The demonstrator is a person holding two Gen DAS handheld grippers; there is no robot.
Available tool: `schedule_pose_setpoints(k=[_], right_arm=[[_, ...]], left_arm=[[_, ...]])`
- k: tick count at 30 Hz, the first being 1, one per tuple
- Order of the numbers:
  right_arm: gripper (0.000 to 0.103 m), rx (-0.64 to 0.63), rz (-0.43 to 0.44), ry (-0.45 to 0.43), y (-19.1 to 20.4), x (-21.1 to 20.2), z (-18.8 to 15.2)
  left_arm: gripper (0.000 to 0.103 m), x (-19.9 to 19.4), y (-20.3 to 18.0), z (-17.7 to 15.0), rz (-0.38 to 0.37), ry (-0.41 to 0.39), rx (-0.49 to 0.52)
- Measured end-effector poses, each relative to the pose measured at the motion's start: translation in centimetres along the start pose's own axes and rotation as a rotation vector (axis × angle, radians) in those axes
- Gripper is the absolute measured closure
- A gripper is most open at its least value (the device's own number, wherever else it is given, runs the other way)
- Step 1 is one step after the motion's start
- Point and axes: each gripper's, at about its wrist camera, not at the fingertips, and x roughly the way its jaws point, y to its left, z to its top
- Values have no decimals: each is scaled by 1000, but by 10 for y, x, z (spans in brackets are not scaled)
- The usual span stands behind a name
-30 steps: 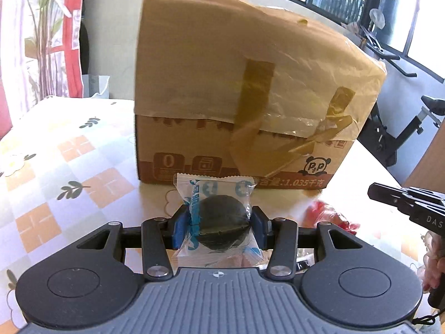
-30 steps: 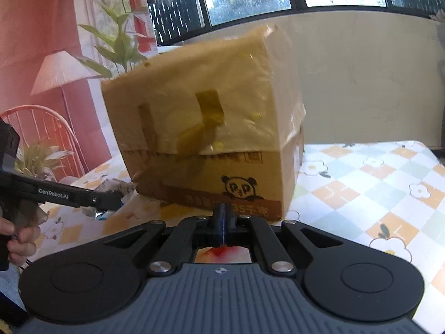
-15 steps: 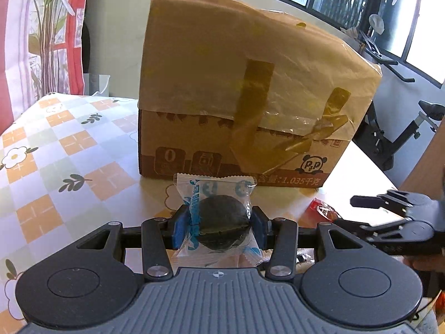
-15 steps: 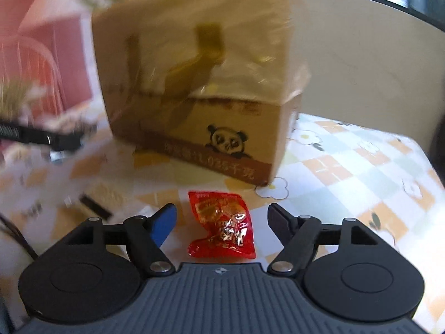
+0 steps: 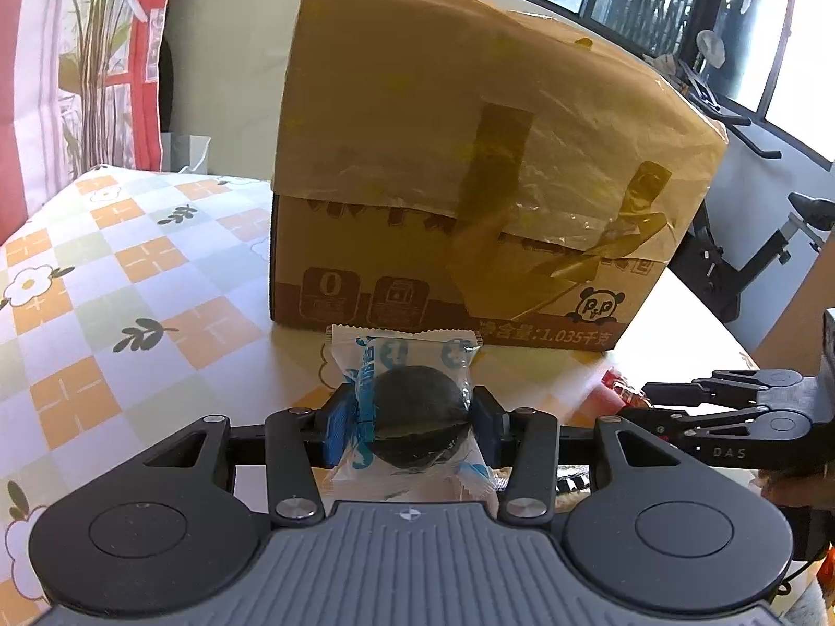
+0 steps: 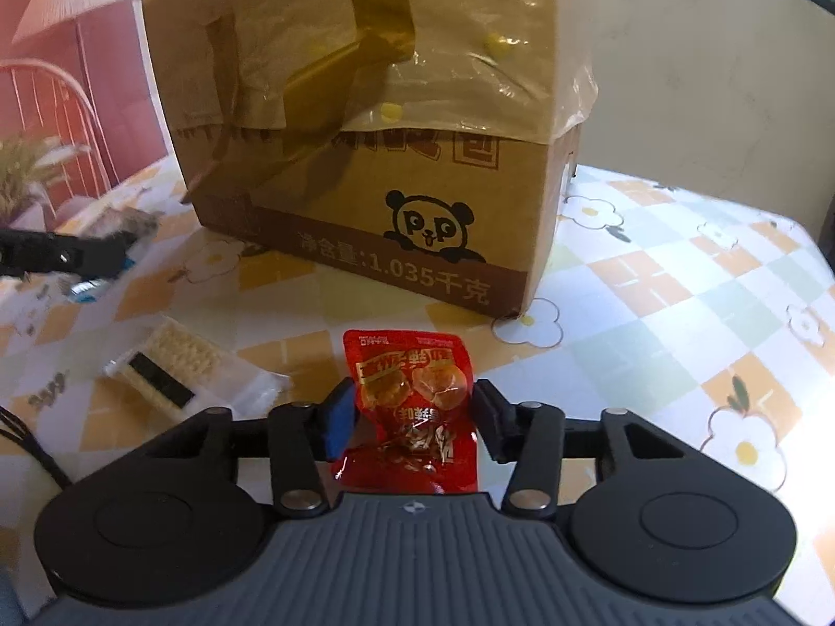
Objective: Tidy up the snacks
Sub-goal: 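Lift both snacks over the box and open both grippers to drop them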
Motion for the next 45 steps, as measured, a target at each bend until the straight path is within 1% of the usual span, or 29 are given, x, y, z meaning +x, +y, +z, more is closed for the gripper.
schedule_pose_setpoints(k=[3,7,12,16,24,31,34,38,40,43,45], right_arm=[[54,12,9,-35,4,-10,2],[54,-3,25,-90,14,-25,14],[54,-27,50,-172,22,-48,33],[54,-50,68,-244,29,-67,50],[54,-108,88,-397,42,-101,90],[54,-146,63,-486,35,-113,132],[54,-156,41,-508,32,-108,151],[54,-148,27,-491,24,-88,176],[54,-133,12,-473,20,-75,185],[54,-95,-14,-444,16,-51,198],[52,-67,-52,-423,13,-37,203]], left_arm=[[53,-2,1,2,1,-12,6],[53,-7,-1,8,5,-31,28],[53,-25,-6,19,4,-90,74],[53,-39,-6,30,4,-132,82],[53,-67,-8,63,2,-228,110],[53,-88,-22,100,-12,-332,158],[53,-89,-30,121,-21,-376,178],[53,-77,-43,150,-47,-393,198],[53,-62,-49,166,-48,-383,207],[53,-35,-55,185,-58,-351,196],[53,-15,-60,192,-37,-348,214]])
